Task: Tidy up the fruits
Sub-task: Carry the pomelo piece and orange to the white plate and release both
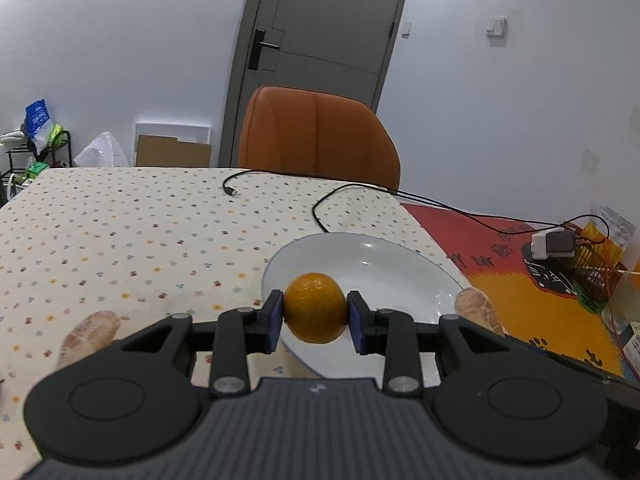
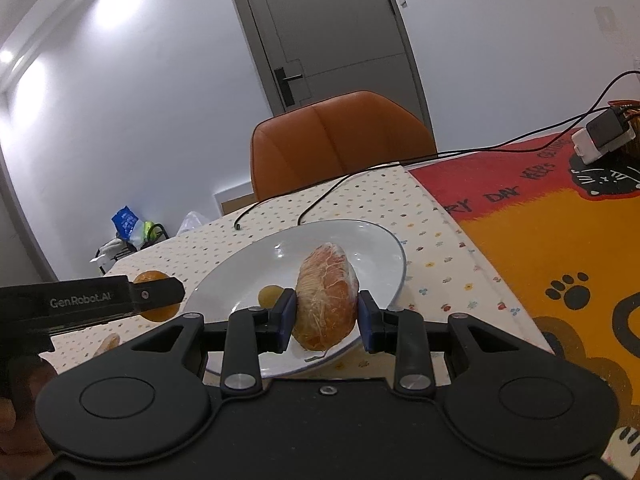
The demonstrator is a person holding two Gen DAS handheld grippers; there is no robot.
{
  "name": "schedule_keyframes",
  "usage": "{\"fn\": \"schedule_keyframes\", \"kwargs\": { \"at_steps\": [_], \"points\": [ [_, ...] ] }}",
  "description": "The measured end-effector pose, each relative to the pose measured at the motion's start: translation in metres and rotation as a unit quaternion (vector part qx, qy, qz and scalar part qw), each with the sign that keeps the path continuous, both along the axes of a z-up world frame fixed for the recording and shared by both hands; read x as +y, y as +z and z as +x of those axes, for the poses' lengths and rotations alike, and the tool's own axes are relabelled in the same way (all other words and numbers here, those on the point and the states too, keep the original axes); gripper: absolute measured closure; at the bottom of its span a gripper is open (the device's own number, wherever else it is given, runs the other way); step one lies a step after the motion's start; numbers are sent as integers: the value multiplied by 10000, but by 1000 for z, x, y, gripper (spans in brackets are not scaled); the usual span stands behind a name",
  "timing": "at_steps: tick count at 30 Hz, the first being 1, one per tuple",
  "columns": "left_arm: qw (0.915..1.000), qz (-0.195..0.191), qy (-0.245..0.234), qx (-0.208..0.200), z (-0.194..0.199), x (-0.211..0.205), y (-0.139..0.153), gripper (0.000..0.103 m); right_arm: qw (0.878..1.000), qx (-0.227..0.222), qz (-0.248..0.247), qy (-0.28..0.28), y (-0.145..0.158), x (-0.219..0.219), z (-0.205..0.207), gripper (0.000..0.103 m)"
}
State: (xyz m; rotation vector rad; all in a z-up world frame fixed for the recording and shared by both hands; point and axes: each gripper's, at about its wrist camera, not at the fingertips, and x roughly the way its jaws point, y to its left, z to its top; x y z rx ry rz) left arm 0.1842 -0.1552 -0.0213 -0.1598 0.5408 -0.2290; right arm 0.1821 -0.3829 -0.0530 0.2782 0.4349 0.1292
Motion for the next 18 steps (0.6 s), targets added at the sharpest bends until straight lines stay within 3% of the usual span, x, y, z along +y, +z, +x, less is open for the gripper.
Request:
{"fn": "schedule_keyframes", "kwargs": {
  "at_steps": [9, 11, 13, 15, 18],
  "points": [
    [10000, 64, 52, -15, 8, -9, -1, 66, 10000, 10, 28, -17, -2, -2, 7, 72],
    [9999, 63, 131, -13, 9, -5, 1, 58, 10000, 1, 25, -23, -2, -2, 9, 72],
    [9996, 67, 275, 2, 8, 0, 3, 41, 10000, -16, 26, -33, -1, -2, 11, 72],
    [9992, 45, 392, -70, 6, 6, 5, 32, 10000, -61, 5, -21, 0, -2, 12, 70],
    [9985, 22, 522, -175, 2, 12, 9, 23, 9999, -131, 24, -91, 2, -4, 14, 58]
  ]
}}
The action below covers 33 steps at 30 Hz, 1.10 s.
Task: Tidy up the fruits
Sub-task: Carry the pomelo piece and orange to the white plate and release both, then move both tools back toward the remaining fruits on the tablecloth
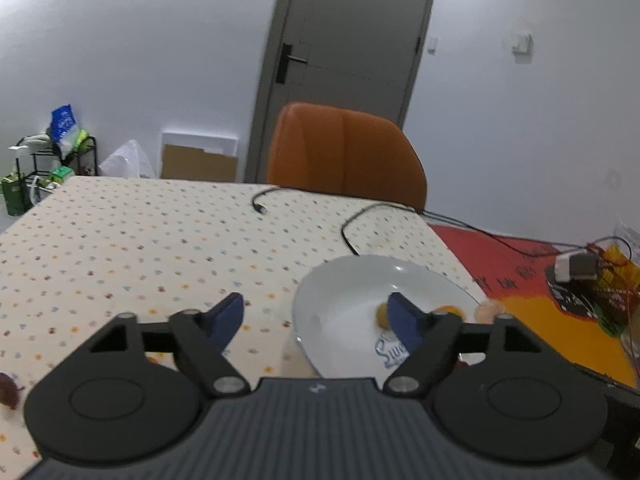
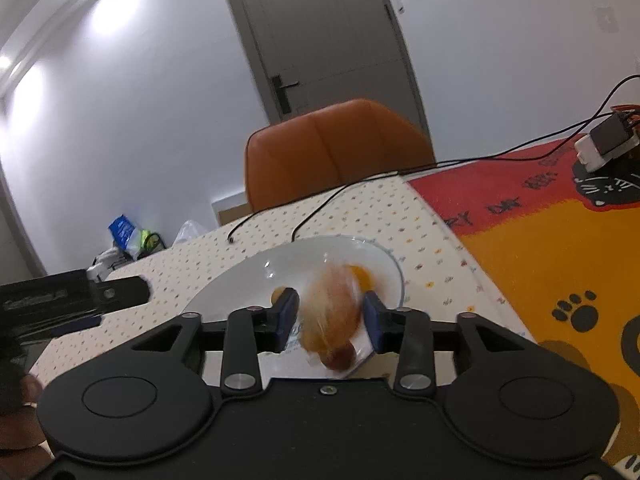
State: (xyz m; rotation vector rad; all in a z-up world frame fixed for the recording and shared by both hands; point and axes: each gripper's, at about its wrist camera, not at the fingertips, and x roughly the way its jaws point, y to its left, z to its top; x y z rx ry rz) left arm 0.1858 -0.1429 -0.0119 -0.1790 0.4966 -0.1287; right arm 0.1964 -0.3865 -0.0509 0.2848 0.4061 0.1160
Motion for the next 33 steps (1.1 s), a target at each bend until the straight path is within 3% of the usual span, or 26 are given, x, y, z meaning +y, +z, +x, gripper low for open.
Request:
{"fn": "schedule_keyframes", "kwargs": {
  "at_steps": [4, 10, 15, 33],
  "points": [
    [9999, -96, 118, -29, -5, 11, 4, 19, 9999, -92, -67, 40, 5, 3, -6, 37],
    [9993, -190, 321, -37, -13, 27, 8, 15, 9998, -79, -194, 37, 7, 12, -16, 19],
    [9989, -236, 398, -109, -23, 41, 10, 11, 9997, -40, -221, 67, 7, 19, -22, 12],
    [9955, -287, 887, -151, -59, 104, 17, 10, 9973, -56, -282, 674, 24, 68, -42, 2]
  ]
}}
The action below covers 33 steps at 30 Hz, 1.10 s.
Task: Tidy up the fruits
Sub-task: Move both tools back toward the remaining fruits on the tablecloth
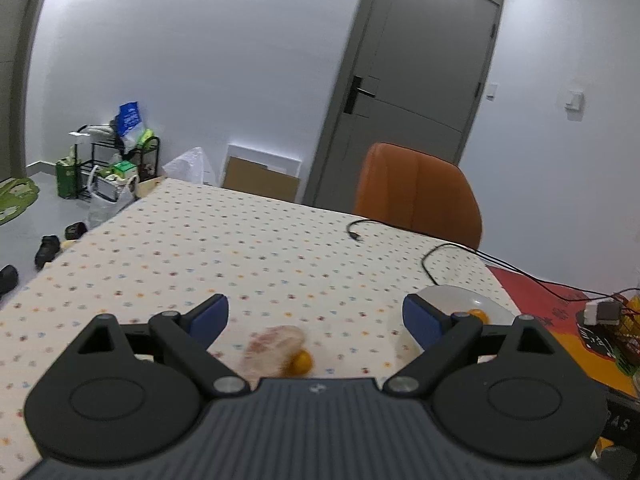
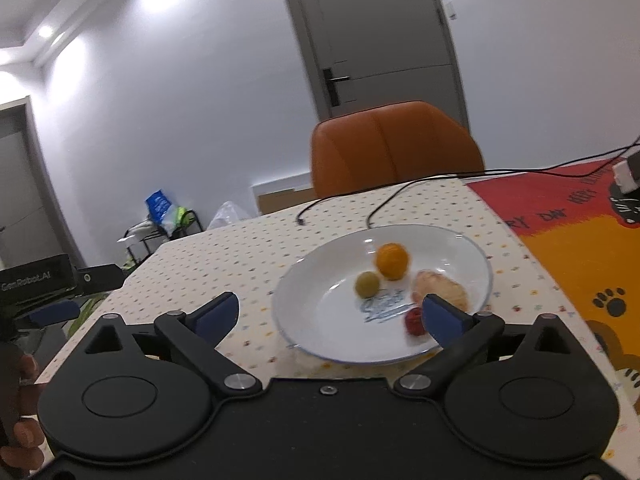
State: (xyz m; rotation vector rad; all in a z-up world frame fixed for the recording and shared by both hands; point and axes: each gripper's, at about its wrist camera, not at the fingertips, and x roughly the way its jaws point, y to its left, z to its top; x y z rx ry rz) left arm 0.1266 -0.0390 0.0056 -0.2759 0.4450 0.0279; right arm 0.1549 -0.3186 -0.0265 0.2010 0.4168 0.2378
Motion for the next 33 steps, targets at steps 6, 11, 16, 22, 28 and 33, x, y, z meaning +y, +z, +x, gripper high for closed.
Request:
{"fn": "schedule_keyframes", "kwargs": {
  "at_steps": [6, 11, 16, 22, 28, 33],
  "points": [
    [9998, 13, 164, 69, -12, 25, 1, 10, 9994, 70, -33, 323, 3, 20, -6, 0],
    [9997, 18, 208, 103, -21, 38, 2, 10, 9987, 144, -92, 472, 5, 33, -12, 0],
    [9996, 43, 274, 104, -33, 51, 2, 10, 9984, 222, -158, 495, 5, 41, -16, 0],
    [9993, 7, 332, 182, -45, 68, 0, 10, 9979, 220, -285, 539, 6, 53, -22, 0],
    [9992, -9, 310, 247, -52, 79, -2, 11, 9964, 291, -331, 722, 3, 66, -25, 0],
    [9990, -43, 211, 382, -54, 87, -10, 12, 9961, 330, -205, 790, 1, 72, -26, 0]
  ]
}}
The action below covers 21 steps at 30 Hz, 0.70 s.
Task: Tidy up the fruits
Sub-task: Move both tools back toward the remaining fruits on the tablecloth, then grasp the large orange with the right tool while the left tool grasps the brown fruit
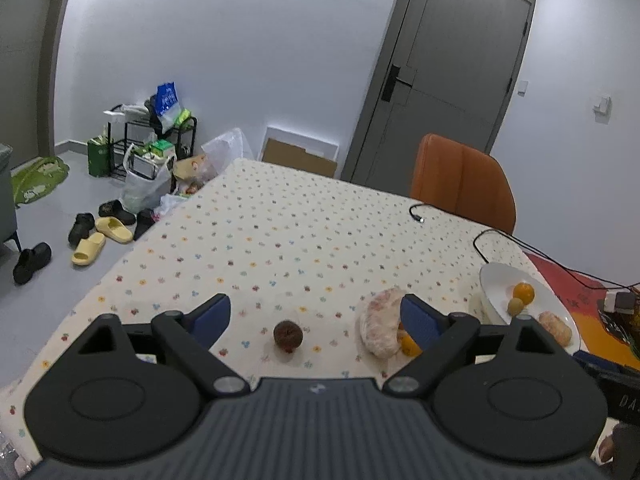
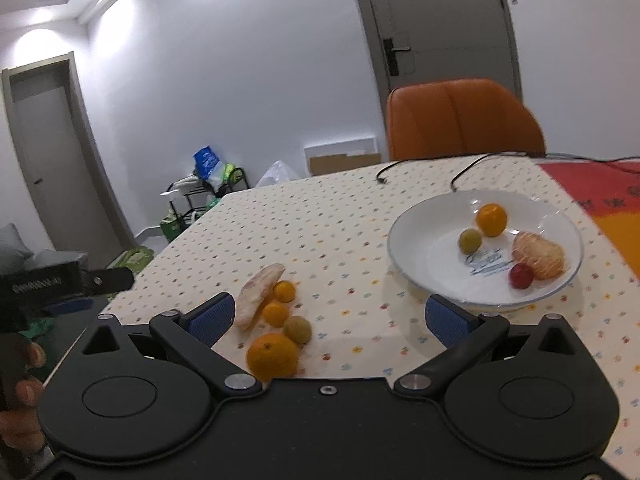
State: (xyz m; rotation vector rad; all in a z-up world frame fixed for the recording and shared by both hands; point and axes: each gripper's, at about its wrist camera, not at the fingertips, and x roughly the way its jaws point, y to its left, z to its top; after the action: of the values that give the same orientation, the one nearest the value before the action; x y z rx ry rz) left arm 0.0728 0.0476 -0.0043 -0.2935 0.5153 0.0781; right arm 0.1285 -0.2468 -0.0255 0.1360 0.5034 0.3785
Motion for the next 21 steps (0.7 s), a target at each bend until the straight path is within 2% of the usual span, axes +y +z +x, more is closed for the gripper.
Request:
{"fn": "schedule_keyframes", "kwargs": {
  "at_steps": [11, 21],
  "points": [
    [9997, -6, -2, 230, 2, 7, -19, 14, 9990, 227, -115, 355, -16, 25, 4, 3],
    [9989, -78, 52, 459, 14, 15, -36, 18, 9974, 482, -190, 495, -30, 40, 15, 18]
  ]
}}
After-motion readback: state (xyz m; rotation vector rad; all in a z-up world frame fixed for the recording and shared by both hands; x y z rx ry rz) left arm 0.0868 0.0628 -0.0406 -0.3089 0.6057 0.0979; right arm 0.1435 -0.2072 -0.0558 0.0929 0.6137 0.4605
